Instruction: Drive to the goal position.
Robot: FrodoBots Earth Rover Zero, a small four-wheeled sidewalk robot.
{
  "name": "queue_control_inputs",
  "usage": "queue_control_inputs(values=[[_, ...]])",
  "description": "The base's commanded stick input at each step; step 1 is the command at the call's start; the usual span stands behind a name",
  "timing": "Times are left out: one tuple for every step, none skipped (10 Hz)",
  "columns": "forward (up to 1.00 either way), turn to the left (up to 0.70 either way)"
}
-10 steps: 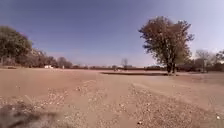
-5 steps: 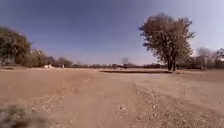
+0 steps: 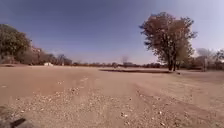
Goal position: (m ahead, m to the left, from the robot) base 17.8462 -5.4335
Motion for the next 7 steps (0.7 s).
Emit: queue_control_inputs(values=[[0.50,0.00],[0.50,0.00],[0.50,0.00],[0.50,0.00],[0.50,0.00],[0.50,0.00],[0.50,0.00]])
